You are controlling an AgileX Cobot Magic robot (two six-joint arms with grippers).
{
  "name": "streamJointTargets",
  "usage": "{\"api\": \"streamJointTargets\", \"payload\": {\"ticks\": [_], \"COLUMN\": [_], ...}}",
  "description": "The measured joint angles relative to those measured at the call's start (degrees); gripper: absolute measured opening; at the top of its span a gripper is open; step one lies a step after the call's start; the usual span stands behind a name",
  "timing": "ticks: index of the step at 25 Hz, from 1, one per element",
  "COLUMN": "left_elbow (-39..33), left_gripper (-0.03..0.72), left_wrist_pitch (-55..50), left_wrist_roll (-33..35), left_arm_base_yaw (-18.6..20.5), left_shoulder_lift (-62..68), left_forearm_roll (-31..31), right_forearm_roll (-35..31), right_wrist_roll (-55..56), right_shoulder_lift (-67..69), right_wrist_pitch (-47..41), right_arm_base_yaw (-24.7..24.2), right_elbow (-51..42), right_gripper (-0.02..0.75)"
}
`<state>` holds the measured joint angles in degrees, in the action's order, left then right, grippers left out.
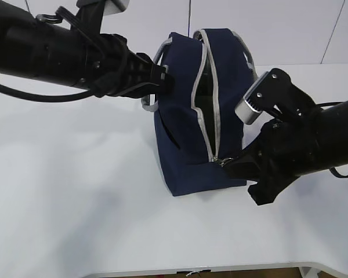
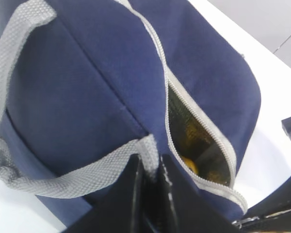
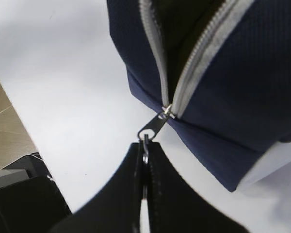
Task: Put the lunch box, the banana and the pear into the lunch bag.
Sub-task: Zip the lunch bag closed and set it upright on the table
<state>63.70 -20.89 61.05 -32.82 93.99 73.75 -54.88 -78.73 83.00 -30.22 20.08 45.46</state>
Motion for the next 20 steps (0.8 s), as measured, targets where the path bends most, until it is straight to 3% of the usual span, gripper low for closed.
{"api": "streamJointTargets", "payload": {"ticks": [5, 8, 13, 16, 20], "left_elbow": [0.0, 0.0, 0.0, 0.0, 0.0], "left_gripper": [0.027, 0.135, 0.43, 0.489, 0.503], "left_wrist_pitch": [0.11, 0.2, -0.02, -1.45, -2.54], "left_wrist_roll": [0.0, 0.0, 0.1, 0.21, 2.02], "left_arm_base_yaw": [0.0, 0.0, 0.0, 0.0, 0.0], "left_shoulder_lift": [0.0, 0.09, 0.09, 0.09, 0.09], "left_forearm_roll": [2.05, 3.14, 5.1, 5.89, 7.45], "right_forearm_roll": [0.09, 0.22, 0.45, 0.56, 0.91], "right_wrist_roll": [0.22, 0.22, 0.33, 0.33, 0.44], "right_shoulder_lift": [-0.12, -0.12, -0.12, -0.12, -0.12], "right_wrist_pitch": [-0.61, -1.38, -2.13, -2.45, -2.71], "right_arm_base_yaw": [0.0, 0.0, 0.0, 0.0, 0.0], "right_elbow": [0.0, 0.28, 1.78, 2.79, 3.57], "right_gripper": [0.018, 0.018, 0.018, 0.018, 0.018]}}
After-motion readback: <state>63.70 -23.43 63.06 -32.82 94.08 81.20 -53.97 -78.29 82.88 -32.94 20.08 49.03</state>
